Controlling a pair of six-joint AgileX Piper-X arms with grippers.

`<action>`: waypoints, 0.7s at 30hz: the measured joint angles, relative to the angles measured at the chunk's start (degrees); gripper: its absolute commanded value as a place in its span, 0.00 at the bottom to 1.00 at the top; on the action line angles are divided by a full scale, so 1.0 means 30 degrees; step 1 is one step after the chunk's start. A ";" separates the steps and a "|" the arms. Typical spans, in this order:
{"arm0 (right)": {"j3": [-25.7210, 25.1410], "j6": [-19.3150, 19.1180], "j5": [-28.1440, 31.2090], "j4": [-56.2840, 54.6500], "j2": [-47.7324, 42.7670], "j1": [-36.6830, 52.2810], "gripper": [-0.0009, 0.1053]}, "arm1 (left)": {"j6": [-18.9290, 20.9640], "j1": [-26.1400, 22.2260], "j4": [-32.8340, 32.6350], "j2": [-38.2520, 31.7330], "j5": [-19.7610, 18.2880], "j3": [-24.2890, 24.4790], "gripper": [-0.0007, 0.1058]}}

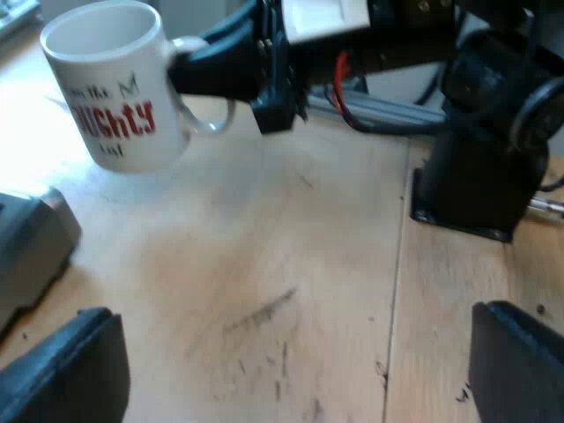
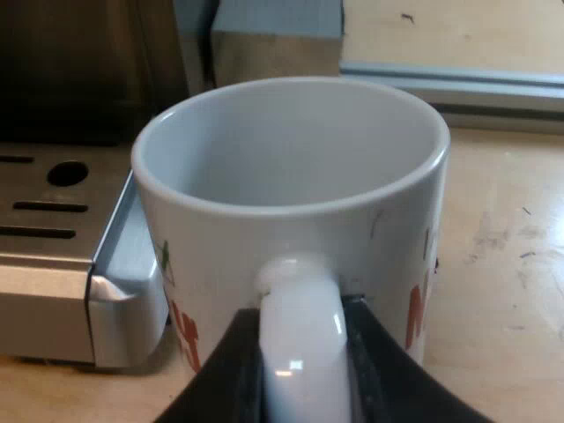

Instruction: Remove mug from coffee machine

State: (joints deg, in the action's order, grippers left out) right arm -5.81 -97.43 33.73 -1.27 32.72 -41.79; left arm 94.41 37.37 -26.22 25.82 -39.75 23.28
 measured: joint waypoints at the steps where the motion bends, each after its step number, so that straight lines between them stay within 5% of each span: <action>1: 0.0351 -0.0292 -0.0512 0.0851 0.0000 0.0471 0.01 | 0.0000 0.0000 0.0156 0.0000 0.0095 0.0000 0.75; 21: 0.2354 -0.2815 -0.5838 0.4975 0.0034 0.5623 0.01 | -0.0024 0.0000 0.0951 0.0000 0.0410 -0.0504 0.75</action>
State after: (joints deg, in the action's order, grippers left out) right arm 1.25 -105.88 16.22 13.65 32.83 -24.92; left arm 94.34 37.37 -23.36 25.82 -38.52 21.77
